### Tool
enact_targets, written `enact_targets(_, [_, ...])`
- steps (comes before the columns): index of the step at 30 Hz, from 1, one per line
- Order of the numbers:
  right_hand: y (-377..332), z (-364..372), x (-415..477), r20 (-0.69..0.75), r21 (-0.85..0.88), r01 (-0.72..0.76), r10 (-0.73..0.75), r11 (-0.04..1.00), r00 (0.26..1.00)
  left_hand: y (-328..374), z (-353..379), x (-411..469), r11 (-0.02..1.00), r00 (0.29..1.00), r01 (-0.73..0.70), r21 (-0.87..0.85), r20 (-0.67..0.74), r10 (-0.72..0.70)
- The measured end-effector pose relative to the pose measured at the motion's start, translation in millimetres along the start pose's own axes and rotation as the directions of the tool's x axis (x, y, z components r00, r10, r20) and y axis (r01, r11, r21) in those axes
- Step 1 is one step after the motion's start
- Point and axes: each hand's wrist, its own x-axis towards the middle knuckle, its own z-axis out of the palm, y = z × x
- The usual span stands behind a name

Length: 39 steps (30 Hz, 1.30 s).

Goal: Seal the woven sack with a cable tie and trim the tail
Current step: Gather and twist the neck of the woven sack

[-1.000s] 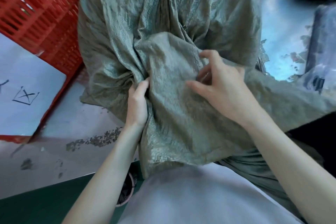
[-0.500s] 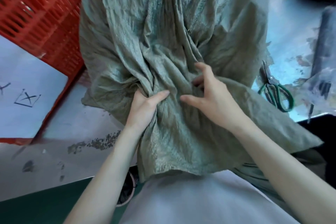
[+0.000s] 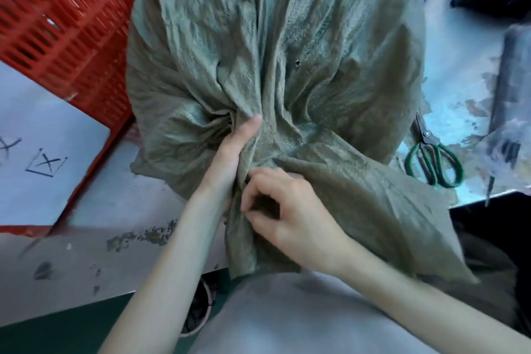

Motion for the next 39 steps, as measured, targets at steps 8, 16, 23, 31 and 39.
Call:
enact_targets(8, [-7,-28,-6,0.064,0.184,-0.118,0.108,0.976,0.992,-3,-7,25,0.933,0.974,-0.06,0.356,-0.182,0.132])
enact_targets(16, [23,-89,13,-0.292,-0.051,-0.398,0.368,0.916,0.883,-6,0,25,0.946,0.963,-0.085,0.314,-0.219,0.16])
enact_targets(23, [52,-73,21,0.056,-0.209,-0.528,0.549,0.823,0.834,0,3,19,0.974,0.994,-0.111,0.198,0.01,0.111])
enact_targets(31, [21,-49,10,-0.087,0.054,-0.18,0.184,0.982,0.979,0,8,20,0.971,0.991,-0.095,0.22,-0.076,0.114])
enact_targets(39, [5,-8,1,0.01,-0.127,0.023,-0.021,0.992,1.0,10,8,11,0.983,0.955,0.179,0.038,0.232,-0.183])
